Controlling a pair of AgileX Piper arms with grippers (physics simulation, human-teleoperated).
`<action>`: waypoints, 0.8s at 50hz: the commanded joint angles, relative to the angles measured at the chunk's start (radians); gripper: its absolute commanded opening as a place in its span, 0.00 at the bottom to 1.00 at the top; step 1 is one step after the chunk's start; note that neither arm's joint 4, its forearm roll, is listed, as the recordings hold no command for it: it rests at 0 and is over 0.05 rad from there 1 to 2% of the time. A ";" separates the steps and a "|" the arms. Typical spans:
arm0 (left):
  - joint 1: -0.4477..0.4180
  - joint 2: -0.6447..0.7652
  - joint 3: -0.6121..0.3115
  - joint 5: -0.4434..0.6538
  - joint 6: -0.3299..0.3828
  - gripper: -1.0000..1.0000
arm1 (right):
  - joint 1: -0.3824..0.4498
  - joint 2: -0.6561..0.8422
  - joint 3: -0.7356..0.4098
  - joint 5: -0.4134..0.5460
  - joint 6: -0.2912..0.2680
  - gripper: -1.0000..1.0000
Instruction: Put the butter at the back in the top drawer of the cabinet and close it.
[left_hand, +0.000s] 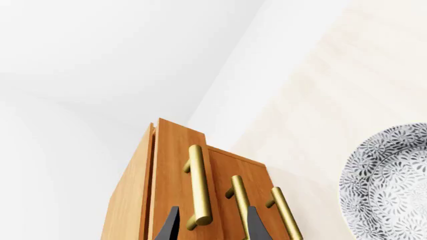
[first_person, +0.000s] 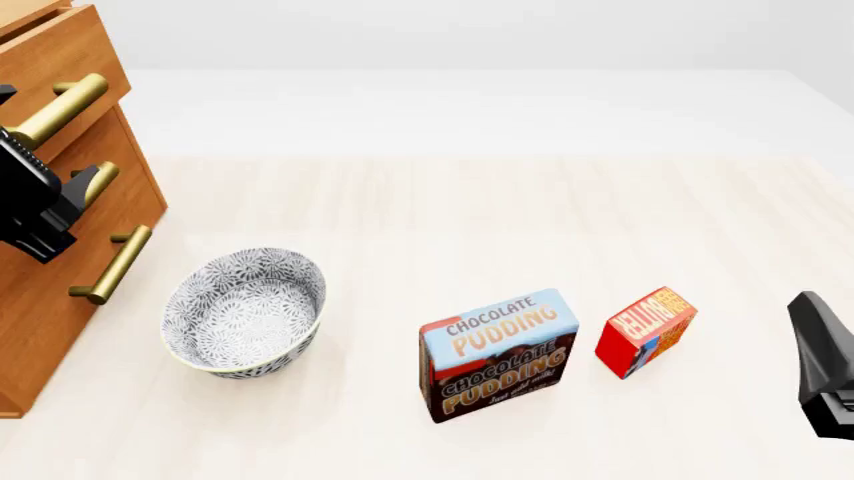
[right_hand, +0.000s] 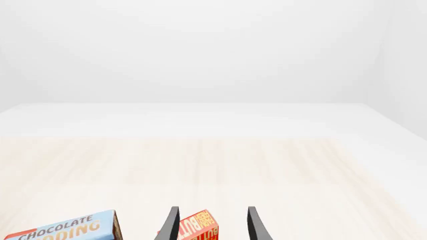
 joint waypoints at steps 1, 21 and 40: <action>0.004 0.007 -0.003 -0.004 0.007 1.00 | 0.000 0.000 0.000 0.000 0.000 1.00; 0.038 0.041 0.011 -0.042 0.026 1.00 | 0.000 0.000 0.000 0.000 0.000 1.00; 0.055 0.047 0.020 -0.066 0.031 1.00 | 0.000 0.000 0.000 0.000 0.000 1.00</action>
